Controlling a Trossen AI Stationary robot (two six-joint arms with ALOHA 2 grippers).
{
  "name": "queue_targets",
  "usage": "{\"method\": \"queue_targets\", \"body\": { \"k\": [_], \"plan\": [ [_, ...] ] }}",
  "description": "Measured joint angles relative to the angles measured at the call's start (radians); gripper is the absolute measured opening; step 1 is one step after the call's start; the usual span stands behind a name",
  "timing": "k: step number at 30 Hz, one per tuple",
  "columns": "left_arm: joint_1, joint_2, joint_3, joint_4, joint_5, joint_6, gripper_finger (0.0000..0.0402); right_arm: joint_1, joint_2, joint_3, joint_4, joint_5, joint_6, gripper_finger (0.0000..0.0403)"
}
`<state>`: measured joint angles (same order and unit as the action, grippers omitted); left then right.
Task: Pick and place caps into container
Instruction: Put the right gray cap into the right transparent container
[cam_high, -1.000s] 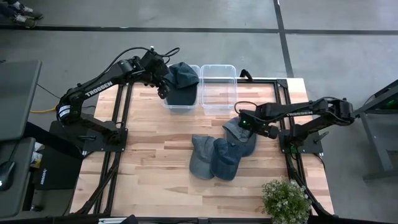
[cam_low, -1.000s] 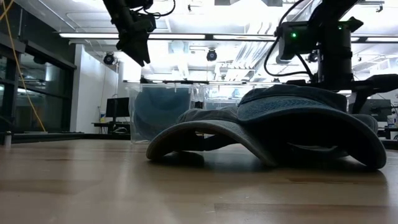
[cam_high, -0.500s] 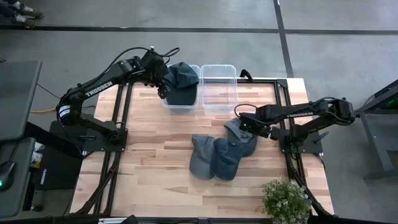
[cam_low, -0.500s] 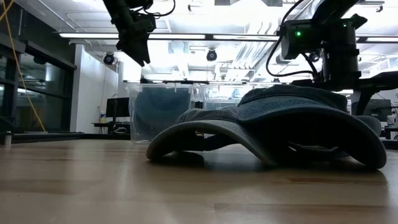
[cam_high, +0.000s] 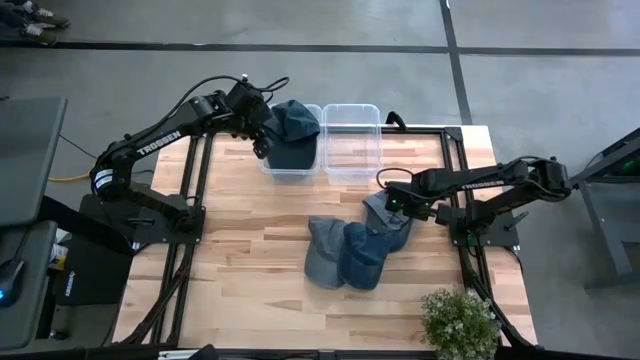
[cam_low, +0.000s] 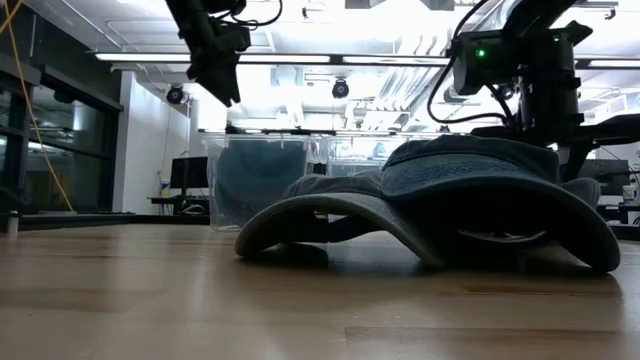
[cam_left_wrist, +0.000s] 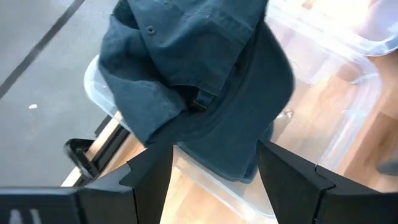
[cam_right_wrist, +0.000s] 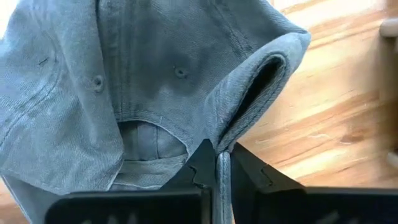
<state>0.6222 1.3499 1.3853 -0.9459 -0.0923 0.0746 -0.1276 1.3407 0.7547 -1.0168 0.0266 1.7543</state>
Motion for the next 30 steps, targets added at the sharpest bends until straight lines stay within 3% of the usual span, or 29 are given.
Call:
{"method": "queue_targets", "body": {
  "k": [12,30],
  "plan": [
    [0.000,0.000,0.000,-0.023,-0.049,0.003,0.0229,0.000,-0.022,0.000,-0.024,0.011,-0.061,0.0015],
    [0.000,0.000,0.000,-0.031,-0.047,-0.001,0.0229,0.000,-0.272,0.000,-0.156,0.084,-0.072,0.0015]
  ]
}}
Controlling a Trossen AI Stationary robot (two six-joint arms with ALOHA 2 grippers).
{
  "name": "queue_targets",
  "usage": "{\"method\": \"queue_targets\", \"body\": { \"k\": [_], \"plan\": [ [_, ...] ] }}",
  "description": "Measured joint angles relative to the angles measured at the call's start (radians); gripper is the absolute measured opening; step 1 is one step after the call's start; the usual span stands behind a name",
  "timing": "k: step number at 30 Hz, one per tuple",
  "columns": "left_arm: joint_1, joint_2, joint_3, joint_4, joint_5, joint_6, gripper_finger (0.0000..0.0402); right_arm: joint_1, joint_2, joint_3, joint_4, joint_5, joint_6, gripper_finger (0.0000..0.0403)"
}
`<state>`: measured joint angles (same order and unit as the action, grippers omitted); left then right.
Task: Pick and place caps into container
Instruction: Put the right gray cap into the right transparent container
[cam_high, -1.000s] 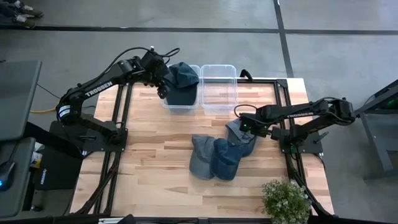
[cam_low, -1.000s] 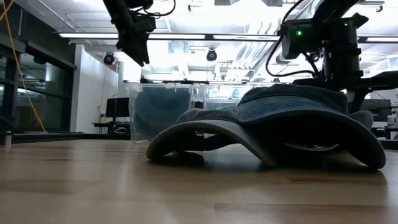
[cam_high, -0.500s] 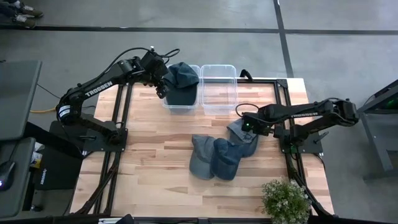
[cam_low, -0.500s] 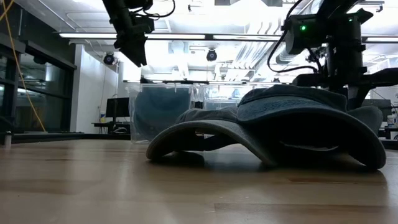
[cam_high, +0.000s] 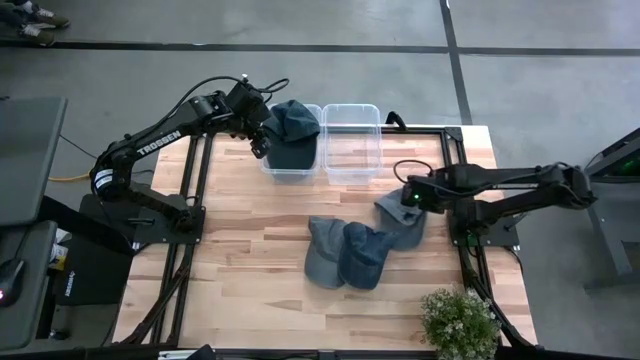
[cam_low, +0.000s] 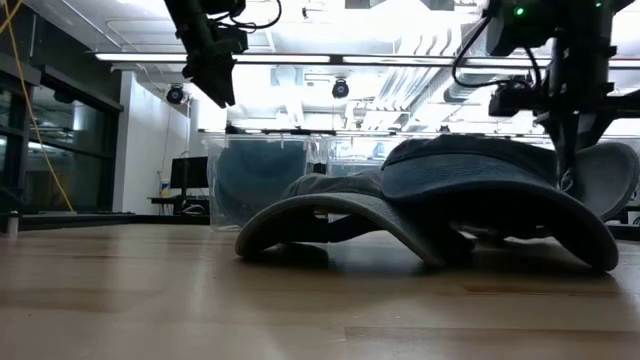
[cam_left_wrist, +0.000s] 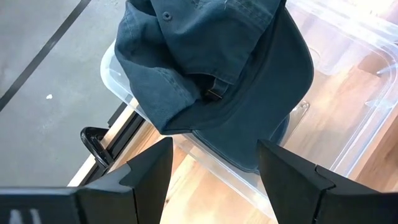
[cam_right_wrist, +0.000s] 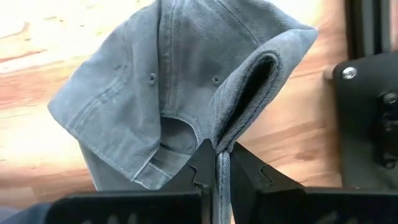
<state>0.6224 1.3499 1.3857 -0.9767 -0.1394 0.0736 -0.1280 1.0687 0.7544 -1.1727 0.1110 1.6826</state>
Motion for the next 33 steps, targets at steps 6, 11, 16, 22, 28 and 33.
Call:
{"method": "queue_targets", "body": {
  "k": [6,11,16,22,28,33],
  "plan": [
    [0.000,0.000,0.000,-0.004,0.002,-0.018,0.0229,-0.003,-0.088,0.000,-0.054,0.037,-0.039,0.0015],
    [0.000,0.000,0.000,-0.004,0.028,-0.040,0.0229,-0.011,-0.149,0.000,-0.126,0.058,-0.062,0.0015],
    [-0.001,0.000,0.001,-0.004,0.065,-0.068,0.0229,-0.017,-0.207,0.000,-0.158,0.079,-0.093,0.0015],
    [-0.001,0.000,0.001,-0.004,0.083,-0.113,0.0229,-0.017,-0.265,0.003,-0.162,0.115,-0.160,0.0015],
    [-0.001,0.000,0.001,-0.012,0.086,-0.139,0.0229,-0.018,-0.292,0.061,-0.192,0.143,-0.269,0.0015],
    [-0.001,0.000,0.001,-0.031,0.121,-0.167,0.0229,-0.018,-0.291,0.142,-0.222,0.149,-0.363,0.0015]
  ]
}}
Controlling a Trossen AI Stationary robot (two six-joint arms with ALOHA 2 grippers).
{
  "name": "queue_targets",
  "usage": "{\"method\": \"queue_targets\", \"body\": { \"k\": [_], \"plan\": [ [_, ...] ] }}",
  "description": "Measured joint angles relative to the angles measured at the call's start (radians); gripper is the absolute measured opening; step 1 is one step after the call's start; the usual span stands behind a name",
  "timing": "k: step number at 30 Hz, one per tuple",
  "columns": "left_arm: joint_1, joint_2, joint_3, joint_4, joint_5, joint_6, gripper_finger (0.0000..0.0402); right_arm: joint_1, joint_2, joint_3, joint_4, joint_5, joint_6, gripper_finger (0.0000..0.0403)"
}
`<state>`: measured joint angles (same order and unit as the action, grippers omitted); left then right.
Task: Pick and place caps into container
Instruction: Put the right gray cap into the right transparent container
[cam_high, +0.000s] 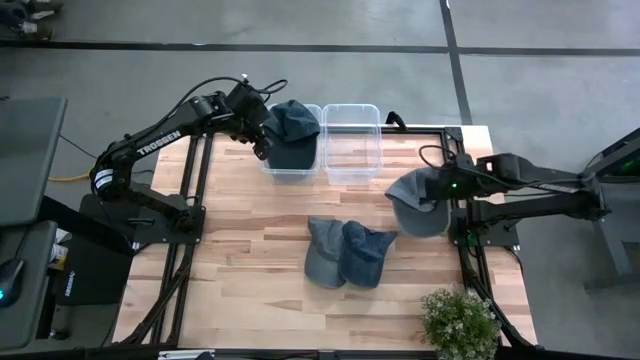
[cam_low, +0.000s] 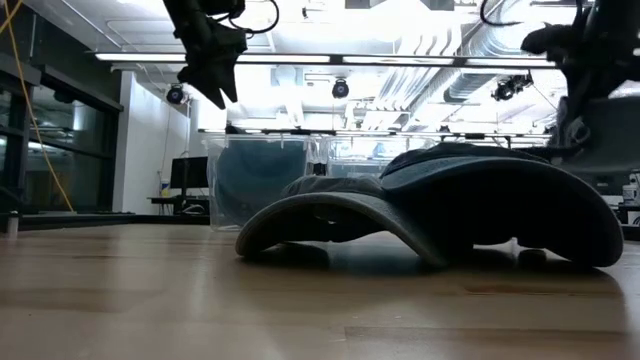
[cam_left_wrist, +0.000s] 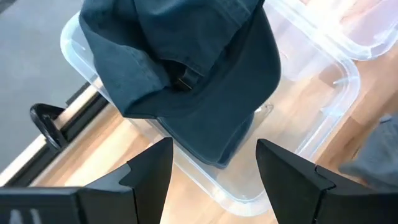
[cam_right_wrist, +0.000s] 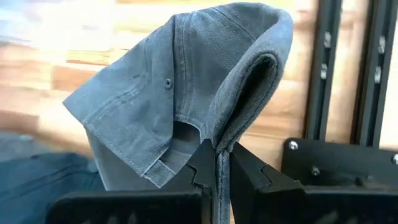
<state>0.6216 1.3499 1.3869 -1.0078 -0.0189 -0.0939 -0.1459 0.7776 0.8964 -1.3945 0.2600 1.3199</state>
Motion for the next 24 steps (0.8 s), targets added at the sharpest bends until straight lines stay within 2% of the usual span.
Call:
{"method": "queue_targets", "body": {
  "k": [7,13,17,24],
  "plan": [
    [0.000,0.000,0.000,-0.022,0.012,-0.026,0.0229,-0.007,0.000,0.121,-0.010,0.058,-0.130,0.0015],
    [0.047,-0.046,0.000,-0.041,0.007,-0.045,0.0229,-0.074,0.000,0.243,0.009,0.126,-0.281,0.0015],
    [0.098,-0.078,0.000,-0.043,0.005,-0.073,0.0229,-0.139,0.000,0.290,0.073,0.130,-0.395,0.0015],
    [0.189,-0.136,0.000,-0.042,0.065,-0.073,0.0229,-0.248,0.014,0.293,0.267,0.123,-0.583,0.0015]
  ]
}}
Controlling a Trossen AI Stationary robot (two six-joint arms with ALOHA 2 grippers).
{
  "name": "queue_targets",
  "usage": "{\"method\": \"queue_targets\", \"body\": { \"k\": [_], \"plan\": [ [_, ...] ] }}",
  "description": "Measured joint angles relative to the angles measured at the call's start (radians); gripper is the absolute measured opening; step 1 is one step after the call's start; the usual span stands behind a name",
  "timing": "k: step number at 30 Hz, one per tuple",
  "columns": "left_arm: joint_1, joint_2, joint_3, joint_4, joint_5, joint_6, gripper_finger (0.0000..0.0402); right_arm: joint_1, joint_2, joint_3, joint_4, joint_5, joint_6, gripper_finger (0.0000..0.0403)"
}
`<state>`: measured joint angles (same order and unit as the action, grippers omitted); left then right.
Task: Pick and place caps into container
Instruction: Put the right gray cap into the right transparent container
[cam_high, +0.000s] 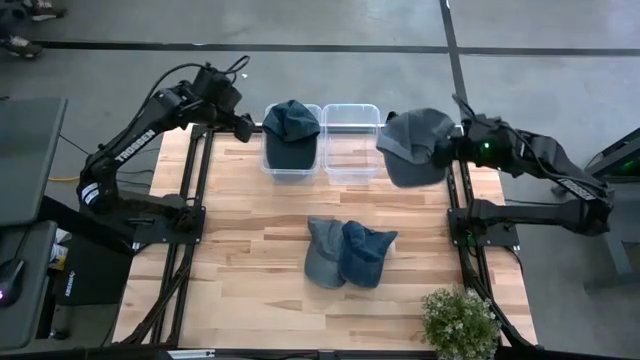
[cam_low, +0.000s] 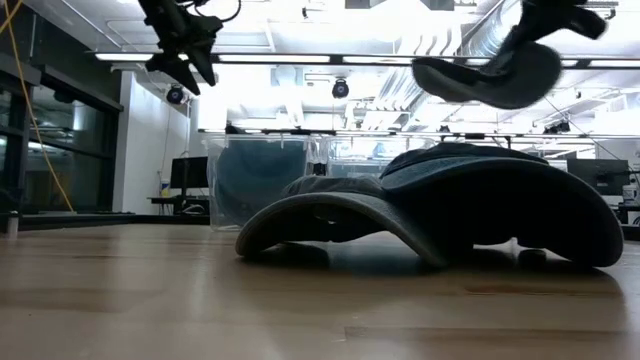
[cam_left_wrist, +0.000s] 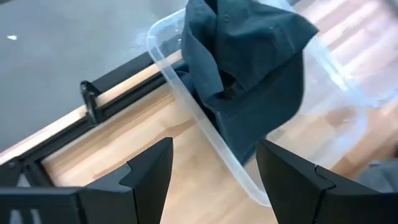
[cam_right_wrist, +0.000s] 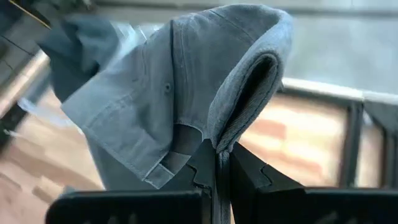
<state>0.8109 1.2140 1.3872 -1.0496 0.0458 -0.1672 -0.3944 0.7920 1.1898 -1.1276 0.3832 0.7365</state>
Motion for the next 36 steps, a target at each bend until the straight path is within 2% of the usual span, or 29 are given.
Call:
{"method": "queue_targets", "body": {
  "k": [4,11,16,24,28,36],
  "plan": [
    [0.031,-0.002,0.000,0.000,0.030,0.003,0.0229,-0.057,0.013,-0.022,0.213,-0.055,-0.101,0.0015],
    [0.062,-0.002,0.000,0.011,0.039,0.009,0.0229,-0.191,0.043,-0.144,0.527,-0.252,-0.161,0.0015],
    [0.061,-0.002,0.000,0.027,0.046,0.008,0.0229,-0.286,0.083,-0.273,0.819,-0.459,-0.096,0.0015],
    [0.061,-0.002,0.000,0.064,0.045,0.006,0.0229,-0.401,0.215,-0.410,1.172,-0.661,0.035,0.0015],
    [0.061,-0.002,0.000,0.064,0.045,0.005,0.0229,-0.428,0.299,-0.418,1.249,-0.735,0.085,0.0015],
    [0.061,-0.001,0.000,0.063,0.044,-0.014,0.0229,-0.438,0.444,-0.343,1.247,-0.769,0.154,0.0015]
  ]
}}
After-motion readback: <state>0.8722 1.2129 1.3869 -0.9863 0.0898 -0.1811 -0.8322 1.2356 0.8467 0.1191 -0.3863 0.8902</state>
